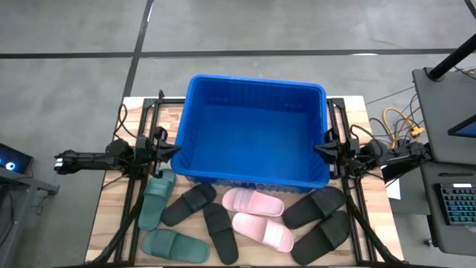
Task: Pick and place slides into bin
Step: Put the top right black slide into the blue bin
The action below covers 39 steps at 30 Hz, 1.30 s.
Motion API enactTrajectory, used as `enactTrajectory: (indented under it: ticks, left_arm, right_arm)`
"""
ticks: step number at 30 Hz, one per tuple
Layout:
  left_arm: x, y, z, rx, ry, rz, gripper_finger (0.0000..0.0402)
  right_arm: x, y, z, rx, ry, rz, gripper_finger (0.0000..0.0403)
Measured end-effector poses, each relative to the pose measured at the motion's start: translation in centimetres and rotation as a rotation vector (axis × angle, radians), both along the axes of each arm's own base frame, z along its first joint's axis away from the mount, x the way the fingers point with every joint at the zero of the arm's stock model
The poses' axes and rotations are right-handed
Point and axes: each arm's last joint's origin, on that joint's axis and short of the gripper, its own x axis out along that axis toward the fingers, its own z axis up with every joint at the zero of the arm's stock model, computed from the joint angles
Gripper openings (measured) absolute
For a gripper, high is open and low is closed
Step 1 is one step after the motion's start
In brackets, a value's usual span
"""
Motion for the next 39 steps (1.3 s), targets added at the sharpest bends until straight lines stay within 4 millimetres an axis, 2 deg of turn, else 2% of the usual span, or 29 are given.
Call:
enactTrajectory:
  ticks: [3,6,10,13,17,22,25,29,32,35,39]
  left_arm:
    - [-0.1,0.0,0.3,-0.050,-0.039,-0.016,0.0000]
    - [-0.3,0.1,0.7,-0.095,-0.086,-0.001,0.0000]
    - [-0.8,0.6,1.5,-0.364,-0.235,0.066,0.0000]
    - [-0.9,0.5,2.0,-0.339,-0.277,0.040,0.0000]
    - [-0.9,0.5,2.5,-0.334,-0.327,0.028,0.0000]
    - [-0.2,0.4,3.1,-0.320,-0.285,0.008,0.0002]
    - [0.3,0.4,3.5,-0.297,-0.253,0.008,0.0022]
    - [0.9,0.4,4.2,-0.247,-0.246,0.033,0.0076]
    - [1.2,0.4,4.5,-0.287,-0.242,0.032,0.0115]
    - [1.3,0.5,4.8,-0.340,-0.265,0.016,0.0140]
    - [1.2,0.5,5.9,-0.353,-0.346,-0.004,0.0152]
  right_arm:
    - [-0.2,-0.1,0.4,0.121,-0.055,0.029,0.0009]
    - [-0.6,-0.5,1.1,0.188,-0.141,-0.048,0.0009]
    - [-1.2,-0.7,2.0,0.320,-0.268,-0.012,0.0009]
    - [-1.4,-0.6,2.2,0.357,-0.298,0.063,0.0009]
    - [-1.2,-0.5,2.1,0.356,-0.285,0.082,0.0017]
    - [-0.7,-0.4,2.3,0.354,-0.246,0.069,0.0042]
    - [-0.4,-0.3,3.7,0.337,-0.231,0.057,0.0069]
    - [0.5,-0.1,6.2,0.233,-0.167,0.012,0.0114]
    - [1.2,0.0,8.4,0.163,-0.117,-0.023,0.0140]
    - [1.6,0.1,10.6,0.135,-0.076,-0.035,0.0154]
    - [2.5,0.3,12.3,0.091,0.065,-0.048,0.0156]
